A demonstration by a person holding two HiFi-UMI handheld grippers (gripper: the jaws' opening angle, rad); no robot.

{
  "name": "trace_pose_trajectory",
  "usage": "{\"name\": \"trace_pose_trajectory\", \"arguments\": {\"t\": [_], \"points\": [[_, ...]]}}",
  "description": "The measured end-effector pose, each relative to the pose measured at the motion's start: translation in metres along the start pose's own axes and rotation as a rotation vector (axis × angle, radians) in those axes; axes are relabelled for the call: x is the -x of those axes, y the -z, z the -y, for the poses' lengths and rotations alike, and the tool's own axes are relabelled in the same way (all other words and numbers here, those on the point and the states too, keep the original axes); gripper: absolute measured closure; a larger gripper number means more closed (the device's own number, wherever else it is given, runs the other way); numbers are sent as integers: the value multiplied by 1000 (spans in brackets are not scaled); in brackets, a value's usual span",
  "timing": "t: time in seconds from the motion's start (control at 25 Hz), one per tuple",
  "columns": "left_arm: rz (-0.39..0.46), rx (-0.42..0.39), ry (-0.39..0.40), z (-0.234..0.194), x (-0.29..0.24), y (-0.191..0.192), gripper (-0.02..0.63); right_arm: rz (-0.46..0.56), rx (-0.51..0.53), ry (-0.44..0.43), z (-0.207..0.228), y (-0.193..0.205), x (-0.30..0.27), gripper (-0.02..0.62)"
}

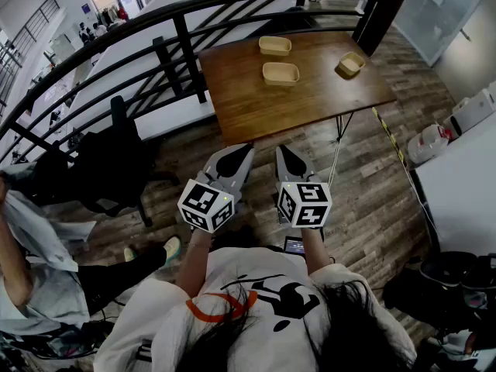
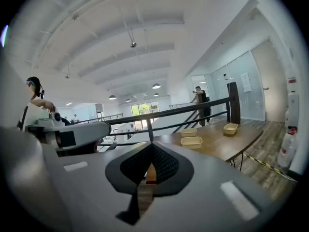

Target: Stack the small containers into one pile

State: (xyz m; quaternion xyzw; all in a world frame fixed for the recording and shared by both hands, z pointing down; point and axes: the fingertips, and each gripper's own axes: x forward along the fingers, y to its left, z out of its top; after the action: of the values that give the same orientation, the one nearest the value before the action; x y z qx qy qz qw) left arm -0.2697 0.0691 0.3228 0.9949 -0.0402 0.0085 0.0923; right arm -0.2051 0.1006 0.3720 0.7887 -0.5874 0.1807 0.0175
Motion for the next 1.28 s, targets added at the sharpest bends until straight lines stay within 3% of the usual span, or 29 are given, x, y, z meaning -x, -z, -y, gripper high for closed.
{"name": "trace_pose_trajectory", "arguments": {"t": [0.84,1.28], "points": [[-19,8,16,-39,-24,9,606,-8,-8,9,14,8,-39,571],[-35,21,60,-87,-68,14,606,-25,-15,74,44,1,-92,571]]}}
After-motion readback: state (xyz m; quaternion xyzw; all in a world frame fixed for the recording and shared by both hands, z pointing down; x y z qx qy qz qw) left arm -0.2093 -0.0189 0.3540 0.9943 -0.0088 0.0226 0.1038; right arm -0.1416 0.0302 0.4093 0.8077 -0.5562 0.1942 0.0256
